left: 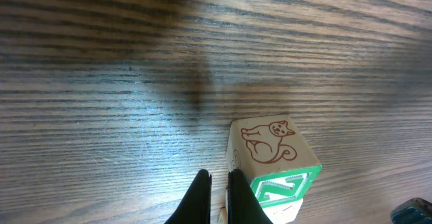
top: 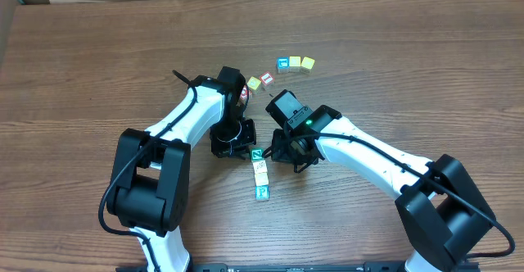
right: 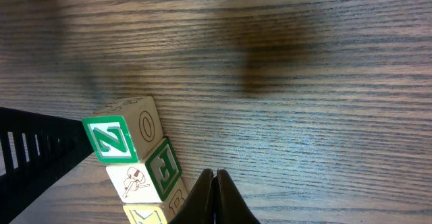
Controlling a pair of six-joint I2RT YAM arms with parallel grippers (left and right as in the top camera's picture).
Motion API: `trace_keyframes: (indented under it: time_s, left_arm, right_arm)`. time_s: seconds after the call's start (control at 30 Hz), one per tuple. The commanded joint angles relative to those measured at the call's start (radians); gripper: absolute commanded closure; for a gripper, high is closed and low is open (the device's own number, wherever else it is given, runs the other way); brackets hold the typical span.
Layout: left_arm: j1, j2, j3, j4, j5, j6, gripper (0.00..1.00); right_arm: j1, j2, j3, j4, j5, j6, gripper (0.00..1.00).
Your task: Flip 4 blocks
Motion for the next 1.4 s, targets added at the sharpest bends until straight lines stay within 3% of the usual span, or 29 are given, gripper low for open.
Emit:
trace_keyframes:
  time_s: [0.0, 0.57, 0.8, 1.37]
  left_arm:
    - [-0.008, 0.014, 0.004, -0.001, 0.018, -0.003, 0.96]
    - [-0.030, 0.014, -0.023, 0.013, 0.014, -0.003, 0.96]
    - [0.013, 0.012, 0.046, -0.055, -0.129, -0.002, 0.96]
    - [-0.042, 0.013, -0.010, -0.067, -0.055, -0.003, 0.96]
  right_arm:
    - [0.003, 0.002, -0.005, 0.003, 0.017, -0.008, 0.96]
    - [0.003, 0.002, -0.005, 0.002, 0.017, -0.008, 0.96]
    - [0.003, 0.002, -0.005, 0.003, 0.017, -0.008, 0.96]
    - [0.003, 0.002, -0.005, 0.003, 0.017, -0.008, 0.96]
